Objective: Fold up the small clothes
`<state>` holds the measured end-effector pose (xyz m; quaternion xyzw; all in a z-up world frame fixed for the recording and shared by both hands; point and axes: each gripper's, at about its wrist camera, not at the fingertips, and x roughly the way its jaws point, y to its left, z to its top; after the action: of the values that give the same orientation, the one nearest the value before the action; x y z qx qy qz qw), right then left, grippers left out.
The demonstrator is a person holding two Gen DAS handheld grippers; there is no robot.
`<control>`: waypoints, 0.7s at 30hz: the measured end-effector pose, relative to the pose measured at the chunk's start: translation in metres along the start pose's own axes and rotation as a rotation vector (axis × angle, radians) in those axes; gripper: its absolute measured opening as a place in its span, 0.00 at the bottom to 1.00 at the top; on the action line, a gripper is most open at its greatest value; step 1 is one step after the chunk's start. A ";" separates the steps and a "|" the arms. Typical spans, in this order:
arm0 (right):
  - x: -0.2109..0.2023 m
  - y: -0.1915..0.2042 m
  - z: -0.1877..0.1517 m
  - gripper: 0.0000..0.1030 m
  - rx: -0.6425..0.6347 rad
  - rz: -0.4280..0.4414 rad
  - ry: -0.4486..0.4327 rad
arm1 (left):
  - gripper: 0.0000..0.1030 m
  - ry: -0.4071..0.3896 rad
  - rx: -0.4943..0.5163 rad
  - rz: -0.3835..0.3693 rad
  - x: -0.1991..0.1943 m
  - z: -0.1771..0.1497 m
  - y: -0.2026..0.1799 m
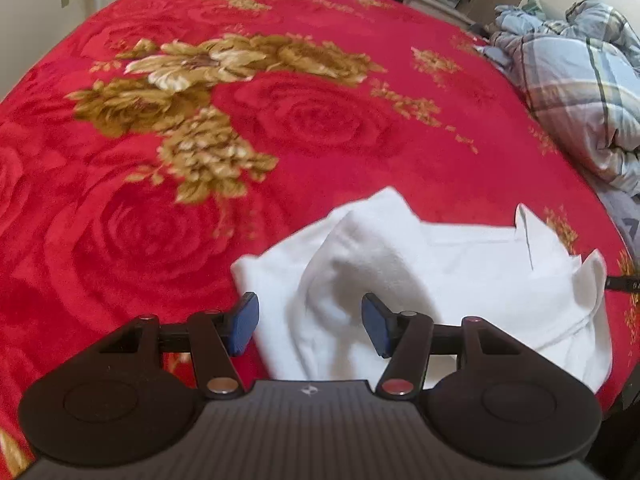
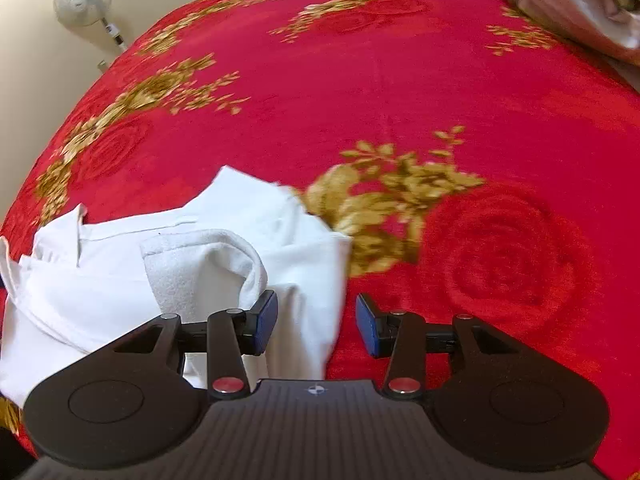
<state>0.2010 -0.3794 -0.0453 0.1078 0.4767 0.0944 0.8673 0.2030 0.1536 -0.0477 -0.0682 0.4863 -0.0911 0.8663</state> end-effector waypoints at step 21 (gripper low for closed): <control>0.000 0.015 0.020 0.44 -0.040 0.160 -0.038 | 0.22 0.013 -0.008 -0.021 0.010 0.008 0.005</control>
<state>0.2167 -0.3667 -0.0305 0.1299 0.4480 0.1709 0.8679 0.2158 0.1565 -0.0529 -0.0762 0.4914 -0.0987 0.8619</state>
